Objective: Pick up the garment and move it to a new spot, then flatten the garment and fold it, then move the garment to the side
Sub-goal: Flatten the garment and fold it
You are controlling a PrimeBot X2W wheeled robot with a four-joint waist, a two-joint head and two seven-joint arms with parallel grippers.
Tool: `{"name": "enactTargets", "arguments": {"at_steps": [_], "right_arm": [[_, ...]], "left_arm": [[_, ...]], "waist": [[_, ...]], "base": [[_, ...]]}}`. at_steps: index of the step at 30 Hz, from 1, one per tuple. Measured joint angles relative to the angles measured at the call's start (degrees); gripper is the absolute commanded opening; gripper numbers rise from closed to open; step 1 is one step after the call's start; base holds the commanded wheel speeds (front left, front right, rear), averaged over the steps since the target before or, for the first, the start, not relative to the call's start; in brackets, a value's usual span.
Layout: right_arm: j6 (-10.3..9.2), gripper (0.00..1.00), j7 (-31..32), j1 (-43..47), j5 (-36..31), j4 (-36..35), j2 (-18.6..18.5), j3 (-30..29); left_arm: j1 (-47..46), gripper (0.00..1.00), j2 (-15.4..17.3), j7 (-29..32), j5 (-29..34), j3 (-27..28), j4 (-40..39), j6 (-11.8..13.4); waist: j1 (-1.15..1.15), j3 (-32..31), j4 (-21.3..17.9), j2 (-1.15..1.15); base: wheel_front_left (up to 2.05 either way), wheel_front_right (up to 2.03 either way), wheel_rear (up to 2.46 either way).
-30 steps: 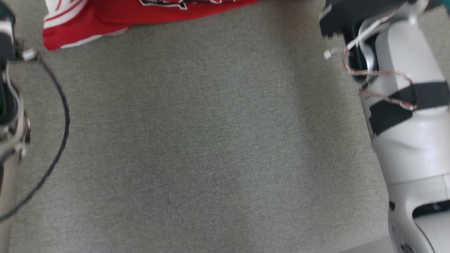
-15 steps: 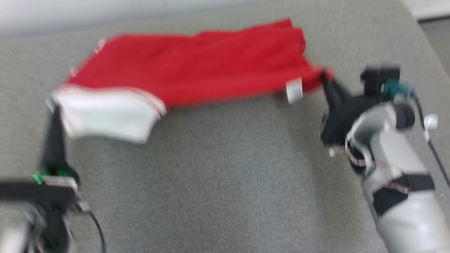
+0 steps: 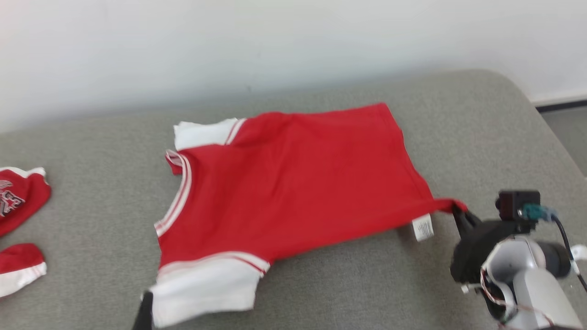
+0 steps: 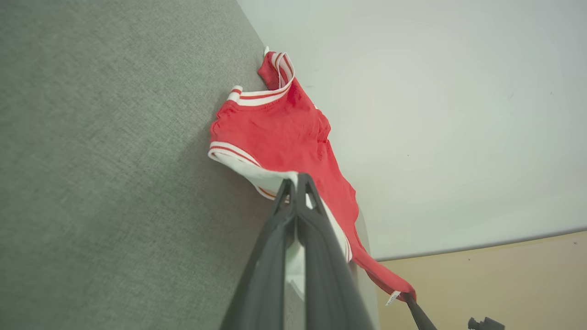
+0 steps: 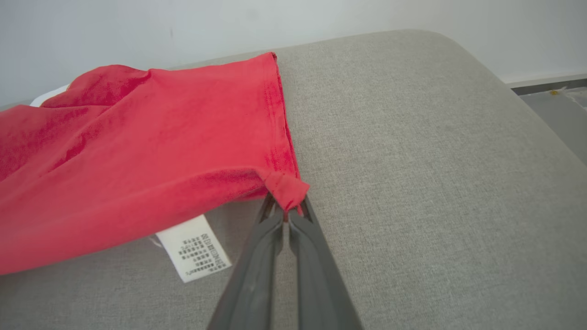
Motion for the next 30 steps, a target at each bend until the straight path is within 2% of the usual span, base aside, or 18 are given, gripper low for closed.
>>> {"name": "enactTargets", "arguments": {"at_steps": [5,12,20,24,28,30], "right_arm": [[0.0,0.0,3.13,5.78,-0.58,-4.32,1.41,-3.05],[0.0,0.0,7.21,14.36,-1.94,-10.95,3.2,-7.78],[0.0,0.0,10.22,20.46,-5.23,-15.28,4.33,-10.72],[0.0,0.0,11.65,22.14,-6.49,-17.13,4.55,-11.51],[0.0,0.0,12.62,23.33,-7.06,-17.11,4.74,-11.33],[0.0,0.0,12.57,23.74,-7.34,-17.09,4.85,-11.38]], "left_arm": [[2.79,0.0,-0.54,0.34,-0.92,-0.59,0.71,-0.09],[6.84,0.0,-0.27,4.01,-3.79,-2.54,0.45,-0.47],[7.61,0.0,-1.03,3.47,-3.43,-3.34,2.29,-0.33],[7.6,0.0,-0.97,3.7,-2.48,-4.25,3.3,0.62],[8.37,0.0,0.98,6.12,-0.88,-6.02,5.17,4.25],[8.77,0.0,1.13,6.89,-1.09,-6.13,5.22,4.64]], "waist": [[0.0,-2.35,1.04,0.0],[0.01,-4.59,2.83,0.01],[0.02,-5.17,3.37,0.02],[0.02,-5.29,3.36,0.01],[0.02,-5.31,3.35,0.02],[0.01,-5.33,3.4,0.02]], "base": [[0.0,0.0,0.0],[0.0,0.0,0.0],[0.0,0.0,0.0],[0.0,0.0,0.0],[0.0,0.0,0.0],[0.0,0.0,0.0]]}}
